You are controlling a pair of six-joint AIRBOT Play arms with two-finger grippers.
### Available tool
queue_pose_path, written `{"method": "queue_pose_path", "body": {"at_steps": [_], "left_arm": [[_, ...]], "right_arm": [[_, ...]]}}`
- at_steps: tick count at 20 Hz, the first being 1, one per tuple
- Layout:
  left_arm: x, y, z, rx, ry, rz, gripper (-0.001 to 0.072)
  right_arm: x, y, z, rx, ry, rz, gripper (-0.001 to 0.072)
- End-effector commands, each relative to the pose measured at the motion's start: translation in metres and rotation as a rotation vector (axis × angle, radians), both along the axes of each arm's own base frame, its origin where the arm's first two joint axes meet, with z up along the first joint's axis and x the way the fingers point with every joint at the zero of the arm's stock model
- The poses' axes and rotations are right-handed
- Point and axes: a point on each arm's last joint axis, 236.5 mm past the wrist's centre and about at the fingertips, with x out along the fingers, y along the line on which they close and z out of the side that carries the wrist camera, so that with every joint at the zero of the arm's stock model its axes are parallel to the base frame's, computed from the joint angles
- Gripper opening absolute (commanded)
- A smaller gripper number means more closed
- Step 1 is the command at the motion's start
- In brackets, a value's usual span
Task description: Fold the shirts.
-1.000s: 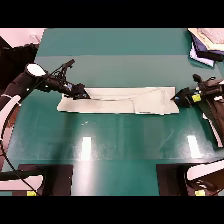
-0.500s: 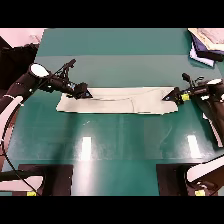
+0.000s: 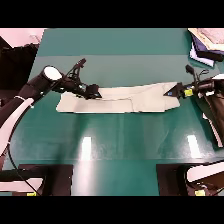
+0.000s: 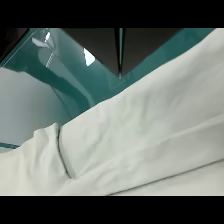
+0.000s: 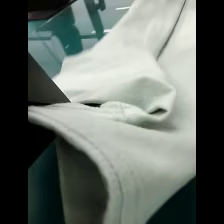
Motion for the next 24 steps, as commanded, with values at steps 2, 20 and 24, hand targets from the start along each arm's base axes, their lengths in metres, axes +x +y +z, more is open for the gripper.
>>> {"method": "queue_pose_path", "body": {"at_steps": [2,20,24], "left_arm": [[0.004,-0.038,-0.015,0.005,-0.005,-0.050,0.0022],[0.062,-0.060,-0.038,0.030,-0.030,-0.083,0.0022],[0.078,0.024,-0.016,0.115,-0.022,-0.037,0.0022]], "right_arm": [[0.010,0.028,0.096,0.114,-0.173,-0.033,0.0011],[0.014,0.233,0.204,-0.069,-0.400,0.365,0.0011],[0.010,0.251,0.176,-0.063,-0.345,0.379,0.0011]]}}
